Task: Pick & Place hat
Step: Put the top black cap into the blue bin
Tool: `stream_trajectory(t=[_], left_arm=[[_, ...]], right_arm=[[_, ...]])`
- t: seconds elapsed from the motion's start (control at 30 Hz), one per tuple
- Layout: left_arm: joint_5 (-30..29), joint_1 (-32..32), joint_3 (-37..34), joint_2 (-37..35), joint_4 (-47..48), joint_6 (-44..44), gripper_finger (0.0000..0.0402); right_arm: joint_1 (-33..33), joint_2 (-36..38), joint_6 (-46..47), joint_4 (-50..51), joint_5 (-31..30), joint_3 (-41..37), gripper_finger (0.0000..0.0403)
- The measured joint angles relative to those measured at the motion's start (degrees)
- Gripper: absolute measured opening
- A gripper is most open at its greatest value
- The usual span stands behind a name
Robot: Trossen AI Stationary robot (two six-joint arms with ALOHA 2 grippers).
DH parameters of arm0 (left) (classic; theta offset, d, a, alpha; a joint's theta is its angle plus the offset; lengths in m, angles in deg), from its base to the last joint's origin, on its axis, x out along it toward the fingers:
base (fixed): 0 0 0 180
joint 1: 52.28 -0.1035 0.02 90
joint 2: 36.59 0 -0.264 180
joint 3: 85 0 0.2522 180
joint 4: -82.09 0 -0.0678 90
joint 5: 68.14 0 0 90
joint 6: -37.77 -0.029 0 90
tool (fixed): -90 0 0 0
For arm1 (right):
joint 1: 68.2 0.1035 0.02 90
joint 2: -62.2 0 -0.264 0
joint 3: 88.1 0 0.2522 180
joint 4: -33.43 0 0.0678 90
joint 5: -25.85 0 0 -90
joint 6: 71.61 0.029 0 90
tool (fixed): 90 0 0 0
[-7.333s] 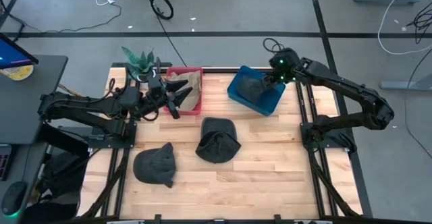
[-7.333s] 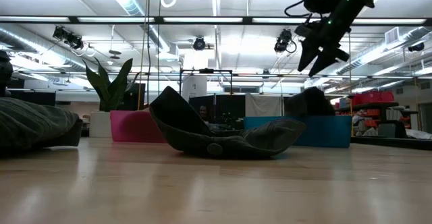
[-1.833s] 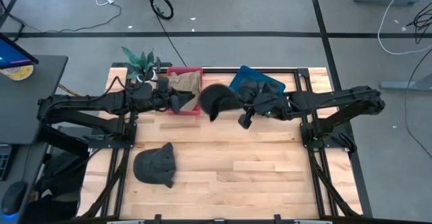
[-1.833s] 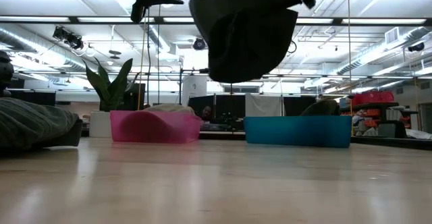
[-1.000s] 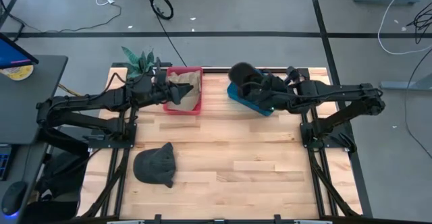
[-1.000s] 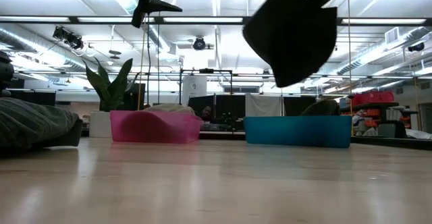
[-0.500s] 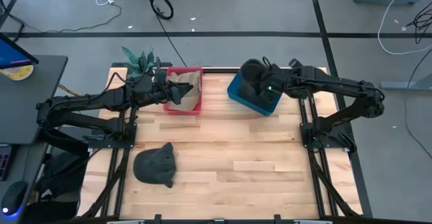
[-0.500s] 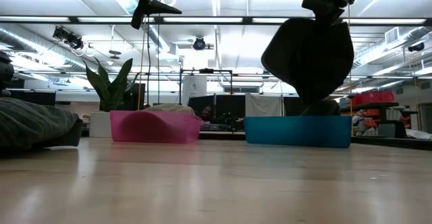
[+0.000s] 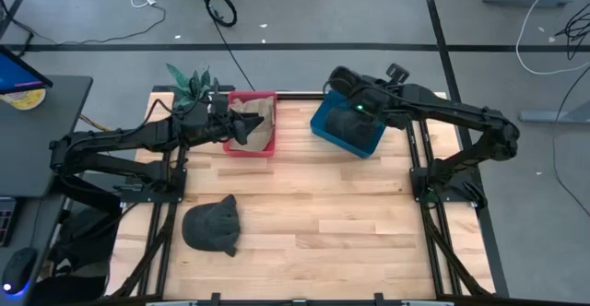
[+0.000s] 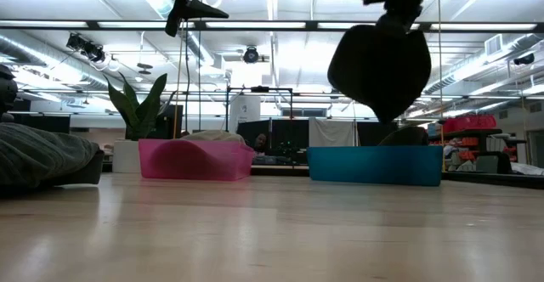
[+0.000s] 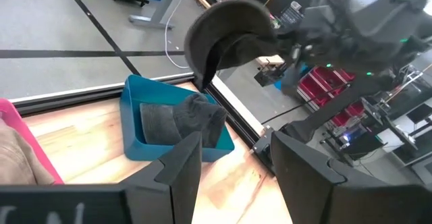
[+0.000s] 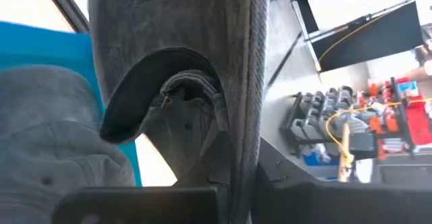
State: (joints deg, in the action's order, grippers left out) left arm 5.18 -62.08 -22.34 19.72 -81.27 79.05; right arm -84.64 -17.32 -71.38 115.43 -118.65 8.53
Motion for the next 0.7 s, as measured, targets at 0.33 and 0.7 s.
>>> stream_trajectory(t=[0.33,0.7], left_arm=[[0.3,0.0,0.0,0.0,0.7,0.0,0.0181],[3.8,0.9,0.0,0.0,2.9,0.0,0.0181]], right_arm=[[-2.2,-11.9,-9.0,-2.4,-1.2,0.0,0.0015],[-4.8,-18.4,-10.3,-2.9,-0.6,0.0,0.0017]])
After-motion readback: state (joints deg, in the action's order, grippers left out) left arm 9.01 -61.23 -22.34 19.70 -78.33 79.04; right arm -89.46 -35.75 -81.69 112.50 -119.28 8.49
